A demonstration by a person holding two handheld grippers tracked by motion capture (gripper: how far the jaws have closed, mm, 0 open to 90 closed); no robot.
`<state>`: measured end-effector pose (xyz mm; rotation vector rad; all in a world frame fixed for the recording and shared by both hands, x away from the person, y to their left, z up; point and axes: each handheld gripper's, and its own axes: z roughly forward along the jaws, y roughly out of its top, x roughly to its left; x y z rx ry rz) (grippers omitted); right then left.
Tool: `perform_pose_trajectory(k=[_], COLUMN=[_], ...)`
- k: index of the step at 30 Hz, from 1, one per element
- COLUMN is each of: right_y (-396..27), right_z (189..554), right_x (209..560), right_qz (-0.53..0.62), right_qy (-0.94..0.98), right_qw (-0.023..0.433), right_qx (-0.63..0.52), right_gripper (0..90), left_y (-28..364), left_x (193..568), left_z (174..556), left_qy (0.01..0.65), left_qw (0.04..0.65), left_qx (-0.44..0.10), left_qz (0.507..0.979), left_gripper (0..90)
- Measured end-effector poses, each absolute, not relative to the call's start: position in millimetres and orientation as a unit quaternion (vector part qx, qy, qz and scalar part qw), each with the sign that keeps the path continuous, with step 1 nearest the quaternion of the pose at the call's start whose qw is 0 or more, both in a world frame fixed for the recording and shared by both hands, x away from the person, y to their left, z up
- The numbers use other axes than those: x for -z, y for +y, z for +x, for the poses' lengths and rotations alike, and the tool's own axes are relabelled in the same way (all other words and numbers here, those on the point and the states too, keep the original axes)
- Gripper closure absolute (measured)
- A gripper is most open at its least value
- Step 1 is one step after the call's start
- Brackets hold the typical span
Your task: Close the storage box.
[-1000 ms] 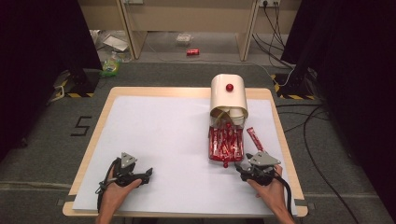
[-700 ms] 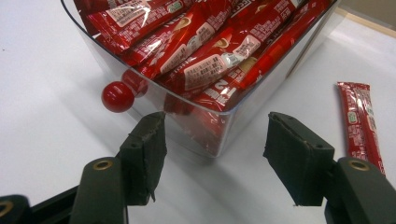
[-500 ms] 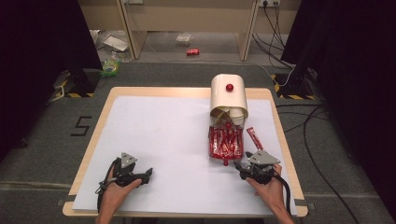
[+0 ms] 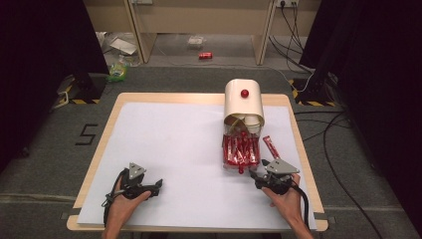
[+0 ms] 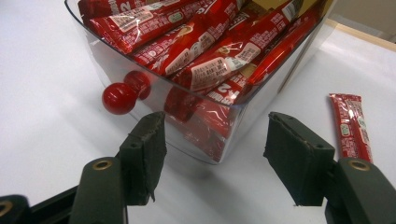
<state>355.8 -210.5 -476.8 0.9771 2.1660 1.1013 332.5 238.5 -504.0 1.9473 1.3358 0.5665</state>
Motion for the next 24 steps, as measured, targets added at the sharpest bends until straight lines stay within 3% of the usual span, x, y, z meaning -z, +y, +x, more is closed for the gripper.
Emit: perform_pose_trajectory(k=[24], right_y=[-210.1], right_z=[365.0], right_x=[477.4], right_qz=[0.370], right_qy=[0.789], right_qw=[0.265], right_qx=[-0.413], right_gripper=[38.5], left_y=[238.4], left_x=[504.1], left_z=[332.5], left_qy=[0.516], left_qw=[0.349], left_qx=[-0.219], left_qz=[0.751], left_gripper=[13.4])
